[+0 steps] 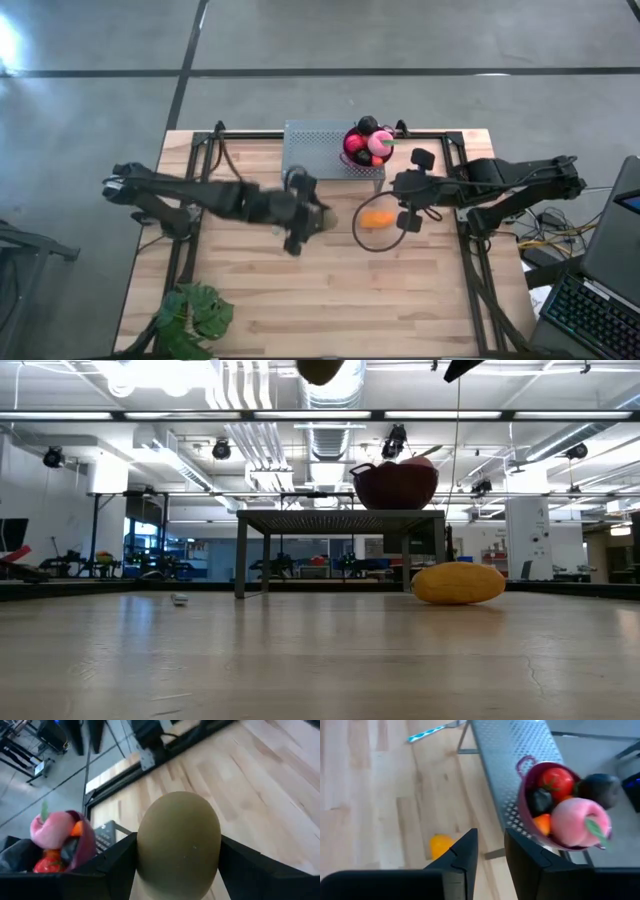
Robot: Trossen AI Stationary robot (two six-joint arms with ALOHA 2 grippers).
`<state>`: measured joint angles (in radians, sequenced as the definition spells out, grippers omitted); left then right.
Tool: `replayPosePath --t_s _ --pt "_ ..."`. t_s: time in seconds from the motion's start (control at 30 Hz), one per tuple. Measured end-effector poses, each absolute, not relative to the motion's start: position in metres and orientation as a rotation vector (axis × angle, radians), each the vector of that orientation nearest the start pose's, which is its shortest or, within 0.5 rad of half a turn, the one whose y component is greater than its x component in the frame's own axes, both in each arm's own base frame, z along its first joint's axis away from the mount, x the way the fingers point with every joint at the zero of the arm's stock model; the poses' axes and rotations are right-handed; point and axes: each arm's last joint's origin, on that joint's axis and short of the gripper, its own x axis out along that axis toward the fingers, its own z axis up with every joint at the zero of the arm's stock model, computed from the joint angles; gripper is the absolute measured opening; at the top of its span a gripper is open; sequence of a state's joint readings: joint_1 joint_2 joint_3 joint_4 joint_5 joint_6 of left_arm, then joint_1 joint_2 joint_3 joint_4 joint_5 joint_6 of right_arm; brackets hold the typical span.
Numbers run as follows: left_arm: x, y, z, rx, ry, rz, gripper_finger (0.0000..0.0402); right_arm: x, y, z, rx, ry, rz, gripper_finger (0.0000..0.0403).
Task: Pick & Place Fruit
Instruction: Put the kiwi into the purple bowl on the shelf
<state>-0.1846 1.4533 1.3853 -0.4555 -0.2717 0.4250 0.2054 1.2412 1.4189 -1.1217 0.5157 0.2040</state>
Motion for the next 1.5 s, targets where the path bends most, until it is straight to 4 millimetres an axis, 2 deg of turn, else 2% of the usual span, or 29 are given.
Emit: replayPosePath --t_s 0.3,0.6,0.83,1.03,1.17,1.3,1.5 --pt "0.328 0.018 0.366 0.427 0.456 0.021 0.0248 0.208 0.017 0.389 -0.206 0.805 -0.486 0.0109" --pt "0.334 0.071 0.376 0.438 0.332 0.043 0.0248 0.206 -0.005 0.392 -0.224 0.806 -0.6 0.0116" --pt "0.355 0.109 0.384 0.53 0.372 0.105 0.0248 0.205 -0.024 0.394 -0.227 0.822 -0.668 0.0098" --pt "0.37 0.15 0.393 0.535 0.461 0.157 0.0248 0.202 -0.032 0.395 -0.227 0.824 -0.694 0.0085" --pt "0.381 0.176 0.387 0.505 0.564 0.168 0.0248 0.2 -0.034 0.396 -0.239 0.826 -0.693 0.0079" --pt "0.393 0.189 0.378 0.473 0.647 0.151 0.0248 0.199 -0.034 0.397 -0.25 0.826 -0.689 0.0074" --pt "0.411 0.188 0.374 0.491 0.664 0.119 0.0248 0.192 -0.034 0.402 -0.26 0.809 -0.684 0.0079"
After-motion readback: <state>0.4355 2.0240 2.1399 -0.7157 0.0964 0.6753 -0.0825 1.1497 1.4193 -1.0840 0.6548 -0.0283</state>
